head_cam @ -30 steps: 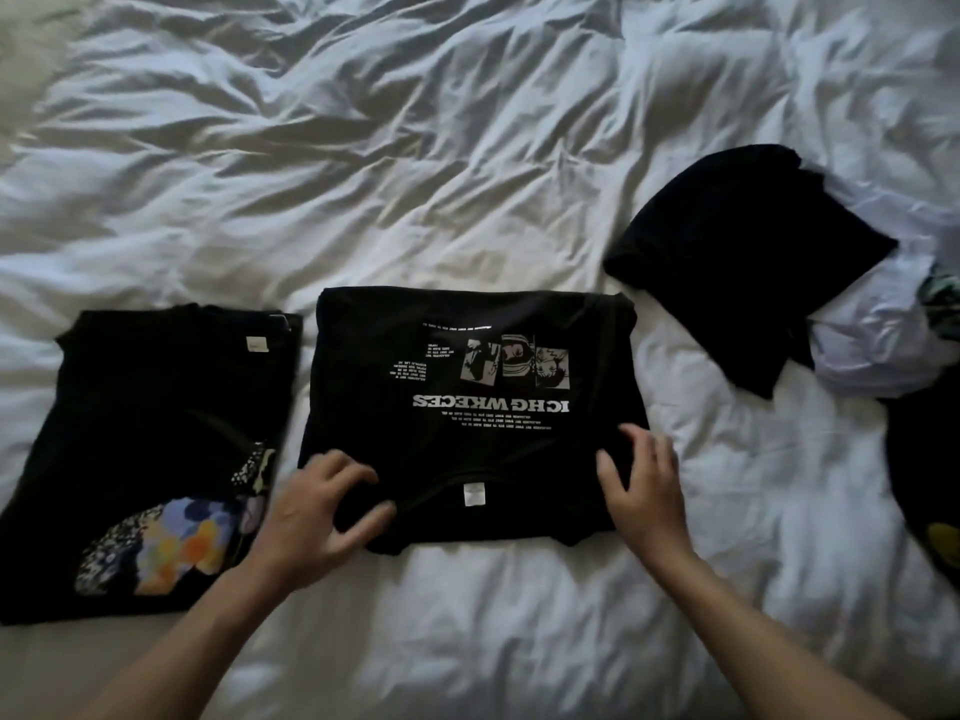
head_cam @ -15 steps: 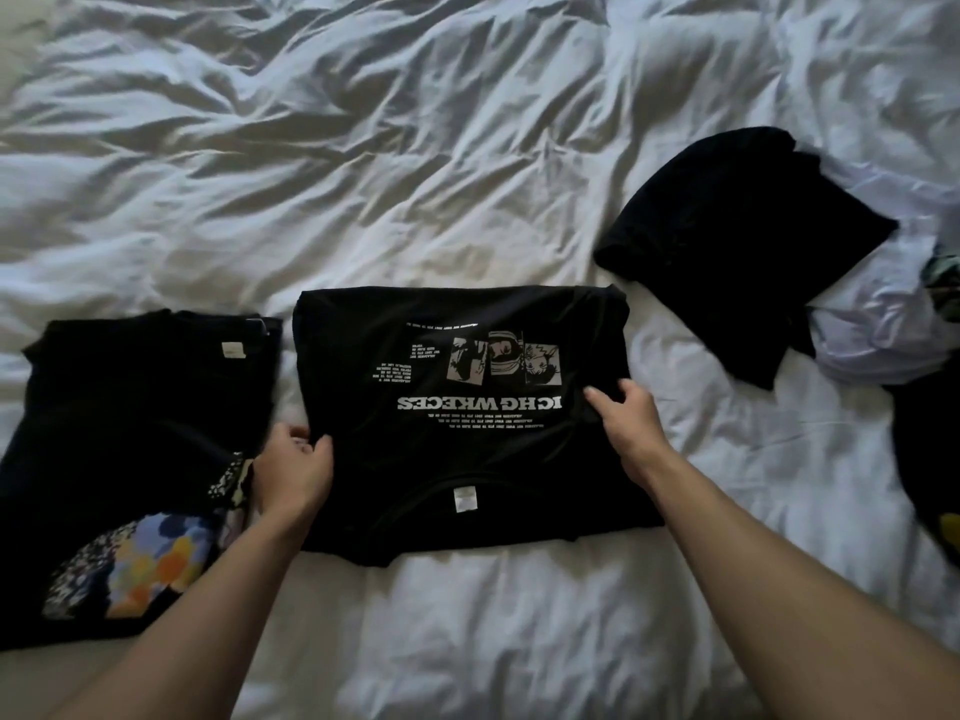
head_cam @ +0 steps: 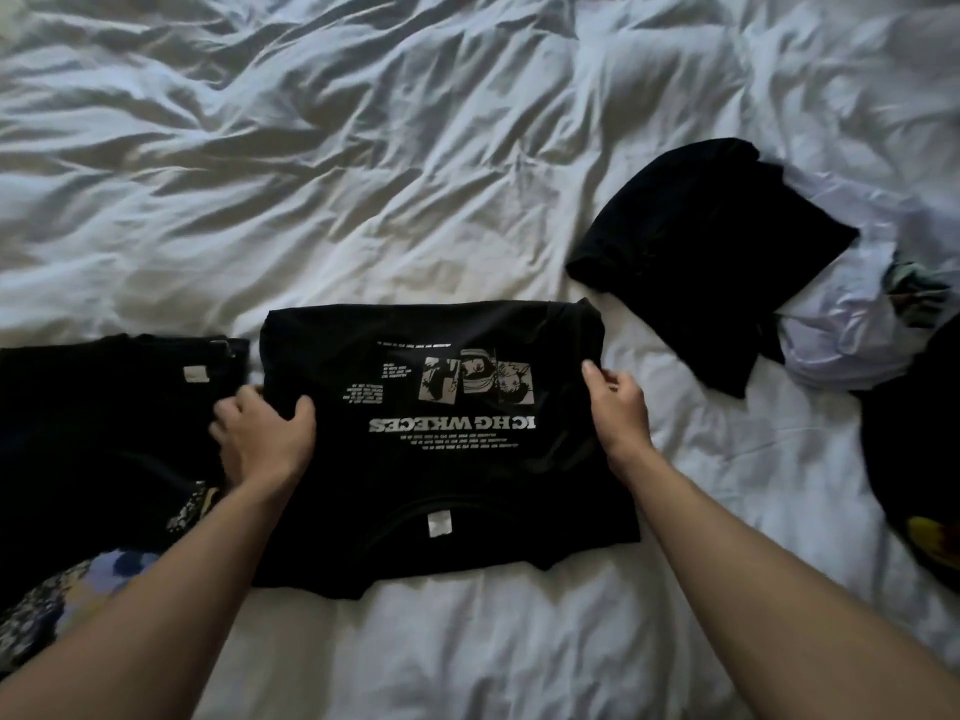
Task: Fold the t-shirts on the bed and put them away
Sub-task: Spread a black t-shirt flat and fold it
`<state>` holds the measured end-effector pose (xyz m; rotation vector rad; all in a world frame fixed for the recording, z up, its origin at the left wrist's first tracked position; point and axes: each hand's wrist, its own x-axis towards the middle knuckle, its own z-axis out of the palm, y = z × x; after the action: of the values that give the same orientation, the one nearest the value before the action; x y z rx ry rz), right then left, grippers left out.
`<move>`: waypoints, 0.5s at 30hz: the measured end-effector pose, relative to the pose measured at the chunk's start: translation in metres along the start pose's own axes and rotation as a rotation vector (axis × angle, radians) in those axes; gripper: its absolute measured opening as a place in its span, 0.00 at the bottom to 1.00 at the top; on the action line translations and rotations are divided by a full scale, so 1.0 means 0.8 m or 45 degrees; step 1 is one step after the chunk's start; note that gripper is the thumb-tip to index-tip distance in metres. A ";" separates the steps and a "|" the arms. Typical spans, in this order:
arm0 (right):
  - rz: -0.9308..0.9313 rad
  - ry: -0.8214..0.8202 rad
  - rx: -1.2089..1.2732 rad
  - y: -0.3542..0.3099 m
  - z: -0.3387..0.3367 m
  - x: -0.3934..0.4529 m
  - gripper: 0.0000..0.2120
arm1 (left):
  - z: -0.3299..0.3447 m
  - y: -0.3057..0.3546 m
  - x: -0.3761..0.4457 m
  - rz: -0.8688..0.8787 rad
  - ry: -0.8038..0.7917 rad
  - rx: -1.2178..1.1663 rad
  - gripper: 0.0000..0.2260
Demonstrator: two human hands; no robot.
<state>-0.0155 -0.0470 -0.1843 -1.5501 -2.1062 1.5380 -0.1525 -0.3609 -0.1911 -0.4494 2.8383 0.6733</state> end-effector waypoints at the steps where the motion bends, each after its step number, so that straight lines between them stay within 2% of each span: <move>1: 0.026 -0.012 0.106 -0.013 0.001 0.018 0.21 | 0.004 0.015 0.010 0.053 0.050 0.009 0.25; 5: 0.161 -0.134 0.507 -0.046 0.008 0.075 0.18 | 0.032 0.074 0.025 0.561 0.194 0.113 0.27; 7: 0.164 -0.144 0.498 -0.051 0.012 0.090 0.15 | 0.052 0.116 0.013 0.856 0.118 0.106 0.24; 10: 0.164 -0.146 0.564 -0.050 0.019 0.105 0.10 | 0.090 0.184 -0.015 1.201 -0.109 -0.001 0.19; 12: 0.182 -0.114 0.721 -0.050 0.019 0.109 0.06 | 0.120 0.225 -0.031 1.282 -0.225 -0.026 0.18; 15: 0.243 -0.133 0.998 -0.043 0.014 0.117 0.05 | 0.157 0.268 -0.039 1.208 -0.334 0.026 0.14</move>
<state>-0.0891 0.0185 -0.2051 -1.3886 -1.1388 2.1698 -0.1805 -0.1124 -0.2065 0.9799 2.6655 0.7466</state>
